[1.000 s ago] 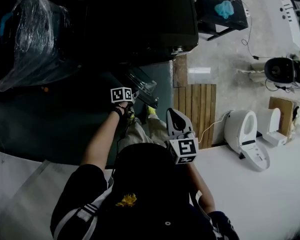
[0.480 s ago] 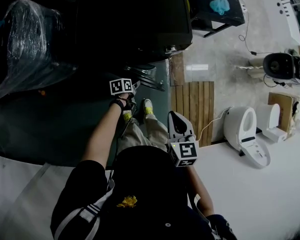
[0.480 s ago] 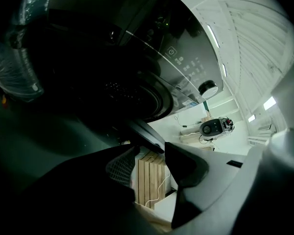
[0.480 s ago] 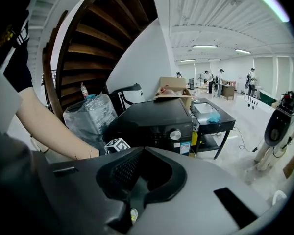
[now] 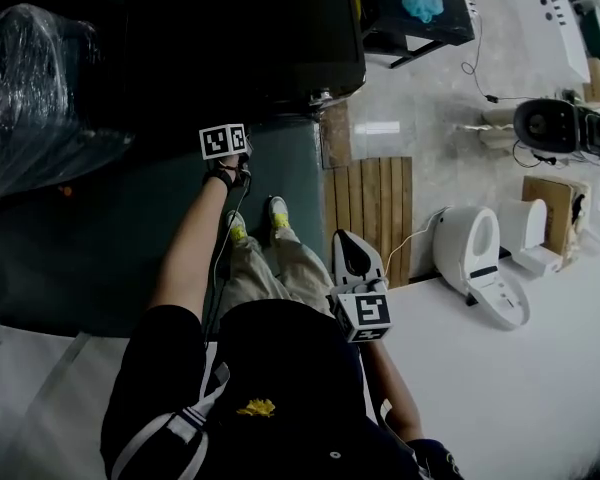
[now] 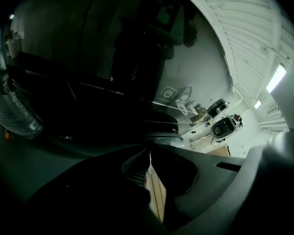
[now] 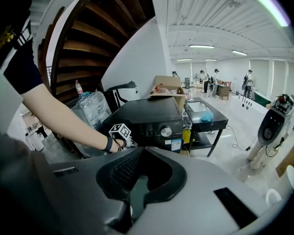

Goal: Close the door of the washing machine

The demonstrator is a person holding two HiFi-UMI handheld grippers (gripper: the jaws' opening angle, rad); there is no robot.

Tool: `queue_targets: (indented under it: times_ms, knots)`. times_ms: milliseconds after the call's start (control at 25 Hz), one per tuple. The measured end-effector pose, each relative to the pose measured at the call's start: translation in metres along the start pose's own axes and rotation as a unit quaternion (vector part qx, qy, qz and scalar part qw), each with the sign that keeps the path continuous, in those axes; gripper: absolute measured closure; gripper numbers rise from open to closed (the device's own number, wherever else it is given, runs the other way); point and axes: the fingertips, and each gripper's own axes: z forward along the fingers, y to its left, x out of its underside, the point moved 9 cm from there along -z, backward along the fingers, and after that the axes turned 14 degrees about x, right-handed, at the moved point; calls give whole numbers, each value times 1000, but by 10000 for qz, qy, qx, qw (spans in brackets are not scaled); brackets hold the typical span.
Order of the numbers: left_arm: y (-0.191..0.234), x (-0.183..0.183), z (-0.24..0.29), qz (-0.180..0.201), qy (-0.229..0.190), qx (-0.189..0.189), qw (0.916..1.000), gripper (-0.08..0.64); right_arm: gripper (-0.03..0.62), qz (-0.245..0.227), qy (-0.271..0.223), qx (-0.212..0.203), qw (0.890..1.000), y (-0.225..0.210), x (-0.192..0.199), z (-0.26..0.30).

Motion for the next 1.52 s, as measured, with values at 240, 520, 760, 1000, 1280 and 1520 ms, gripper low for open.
queue_targets:
  times_ms: [240,520,760,1000,1280,1520]
  knots:
    - [-16,-5,-11,388,-259,-220,9987,535,566,77,-117,0,9999,-6,-4,6]
    - [-53,-4,-65,970,-500,-41,9940,535,566,230,-437,-169,9986,1,-34,29]
    - [-90,23,-130,1329,-837,108,9875,537,566,206,-753,-349,9963,13,-78,48]
    - [-122,-10,-207,1951,-1478,-40,9696,537,566,4,-960,-663,9932,42,-115,63]
    - [-153,-26,-263,2567,-1862,-235,9481,537,566,-59,-1115,-818,9904,61,-144,69]
    - [-154,-2,-282,2206,-1907,-240,9562,537,566,-97,-1020,-844,9912,68,-140,70]
